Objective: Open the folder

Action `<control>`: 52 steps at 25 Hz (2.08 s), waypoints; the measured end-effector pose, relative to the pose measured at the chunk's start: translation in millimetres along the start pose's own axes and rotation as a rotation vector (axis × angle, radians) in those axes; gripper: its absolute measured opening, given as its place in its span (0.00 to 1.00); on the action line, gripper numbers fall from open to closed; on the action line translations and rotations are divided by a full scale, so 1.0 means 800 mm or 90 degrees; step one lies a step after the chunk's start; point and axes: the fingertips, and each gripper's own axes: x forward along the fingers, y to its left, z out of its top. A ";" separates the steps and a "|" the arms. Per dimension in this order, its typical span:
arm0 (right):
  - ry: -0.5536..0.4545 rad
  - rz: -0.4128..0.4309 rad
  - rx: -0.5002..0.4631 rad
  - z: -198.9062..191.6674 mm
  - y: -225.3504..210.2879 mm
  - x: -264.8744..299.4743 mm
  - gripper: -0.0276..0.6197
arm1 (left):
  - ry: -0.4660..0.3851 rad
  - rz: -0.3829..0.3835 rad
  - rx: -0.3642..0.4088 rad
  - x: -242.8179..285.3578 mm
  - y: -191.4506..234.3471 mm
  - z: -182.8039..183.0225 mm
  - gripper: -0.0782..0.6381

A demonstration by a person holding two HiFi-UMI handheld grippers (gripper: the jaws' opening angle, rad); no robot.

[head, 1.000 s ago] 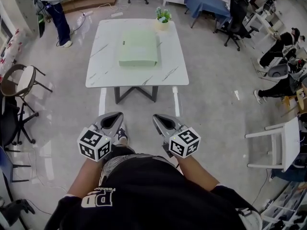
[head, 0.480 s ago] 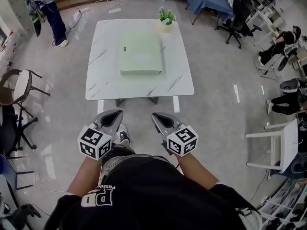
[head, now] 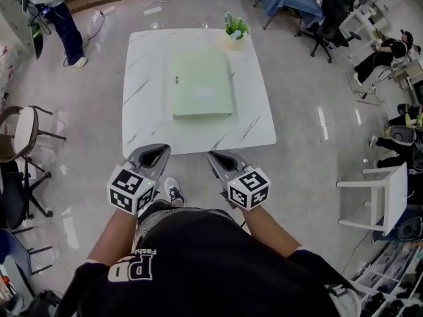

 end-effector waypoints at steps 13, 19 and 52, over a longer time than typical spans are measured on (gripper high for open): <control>0.000 -0.054 0.007 0.042 -0.029 0.083 0.04 | 0.015 -0.060 0.012 0.040 0.093 0.017 0.18; 0.001 -0.074 0.007 0.052 -0.044 0.090 0.04 | 0.016 -0.074 0.013 0.057 0.112 0.023 0.18; 0.018 0.044 -0.022 0.078 -0.135 0.095 0.04 | 0.029 0.062 -0.003 0.120 0.107 0.043 0.18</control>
